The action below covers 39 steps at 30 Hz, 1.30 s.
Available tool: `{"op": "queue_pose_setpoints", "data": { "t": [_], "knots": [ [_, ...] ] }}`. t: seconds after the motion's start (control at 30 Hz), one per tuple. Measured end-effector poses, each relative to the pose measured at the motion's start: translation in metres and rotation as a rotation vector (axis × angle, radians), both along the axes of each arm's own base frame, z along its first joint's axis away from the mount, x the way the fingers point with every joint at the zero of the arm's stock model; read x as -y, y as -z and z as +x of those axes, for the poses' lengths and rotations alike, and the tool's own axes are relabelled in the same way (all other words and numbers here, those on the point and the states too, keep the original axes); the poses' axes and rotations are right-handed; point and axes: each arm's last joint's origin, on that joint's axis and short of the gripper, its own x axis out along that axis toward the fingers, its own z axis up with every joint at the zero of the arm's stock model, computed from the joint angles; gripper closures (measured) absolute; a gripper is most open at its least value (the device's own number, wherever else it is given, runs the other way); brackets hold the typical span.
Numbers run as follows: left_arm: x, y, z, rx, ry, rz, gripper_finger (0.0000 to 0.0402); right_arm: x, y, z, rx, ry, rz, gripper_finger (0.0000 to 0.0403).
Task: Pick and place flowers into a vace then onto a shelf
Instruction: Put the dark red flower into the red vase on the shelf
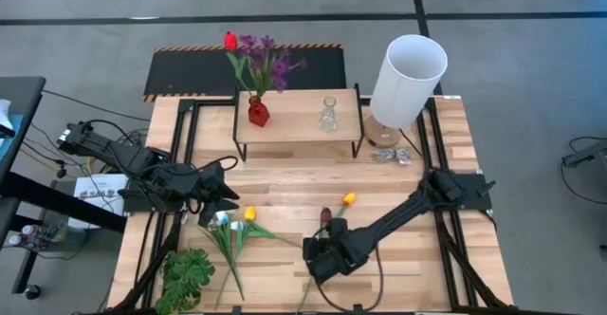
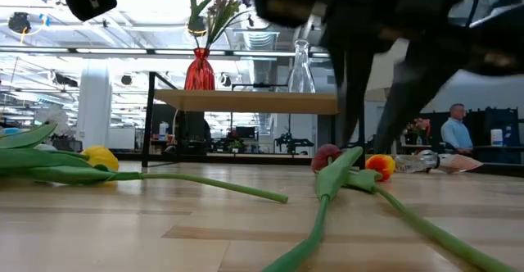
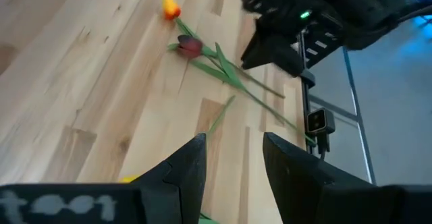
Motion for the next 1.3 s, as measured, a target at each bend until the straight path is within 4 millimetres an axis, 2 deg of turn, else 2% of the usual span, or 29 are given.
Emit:
{"op": "queue_pose_setpoints", "data": {
  "t": [0.1, 0.47, 0.67, 1.3],
  "knots": [
    [0.000, 0.000, 0.000, 0.004, 0.011, 0.017, 0.0267, 0.004, 0.009, 0.004, -0.030, 0.013, 0.009, 0.0305],
    [0.000, 0.000, 0.000, 0.008, 0.022, 0.034, 0.0267, 0.008, 0.008, -0.003, -0.106, 0.014, -0.011, 0.0305],
    [0.000, 0.000, 0.000, 0.008, 0.022, 0.035, 0.0267, 0.009, 0.007, 0.004, -0.023, 0.025, -0.035, 0.0305],
    [-0.001, 0.002, -0.001, -0.017, 0.017, 0.050, 0.0267, 0.029, 0.007, 0.017, -0.029, 0.020, -0.012, 0.0305]
  ]
}}
